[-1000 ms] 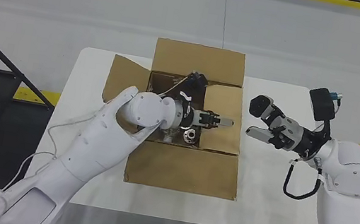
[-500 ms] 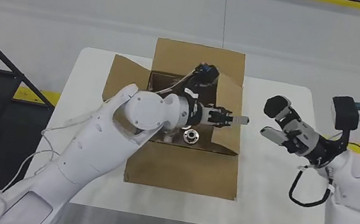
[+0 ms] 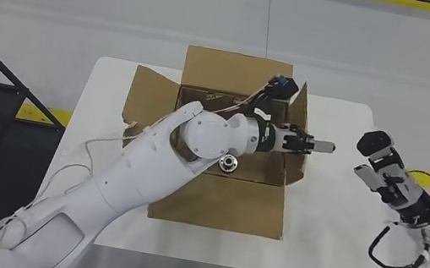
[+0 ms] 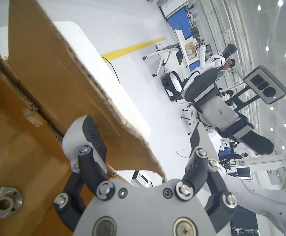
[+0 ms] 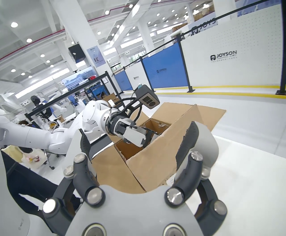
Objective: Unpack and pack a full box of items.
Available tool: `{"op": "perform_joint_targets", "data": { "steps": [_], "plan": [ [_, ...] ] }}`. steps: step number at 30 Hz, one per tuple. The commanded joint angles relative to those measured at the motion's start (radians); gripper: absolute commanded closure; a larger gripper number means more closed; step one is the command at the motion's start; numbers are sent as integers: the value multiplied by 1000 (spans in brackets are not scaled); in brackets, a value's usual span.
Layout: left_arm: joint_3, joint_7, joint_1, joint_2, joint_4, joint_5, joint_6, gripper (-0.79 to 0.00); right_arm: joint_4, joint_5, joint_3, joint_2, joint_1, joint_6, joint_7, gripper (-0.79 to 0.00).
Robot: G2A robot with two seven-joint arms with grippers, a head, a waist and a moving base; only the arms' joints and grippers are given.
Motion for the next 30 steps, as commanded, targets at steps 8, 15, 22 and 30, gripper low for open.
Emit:
{"op": "perform_joint_targets", "data": {
  "steps": [8,15,22,30],
  "plan": [
    [104,11,-80,-65,161,-40,-26,-785,-50,-19,127,4,-143,8,-100,-785],
    [154,-4,-121,-110,270,-55,-18,-785,-66,-45,167,4,-209,38,-167,-785],
    [167,-9,-138,-139,330,-61,-33,-785,-76,-52,170,3,-236,55,-203,-785],
    [118,-15,-127,-134,284,-43,-71,-785,-76,-52,170,3,-236,55,-203,-785]
  ]
}}
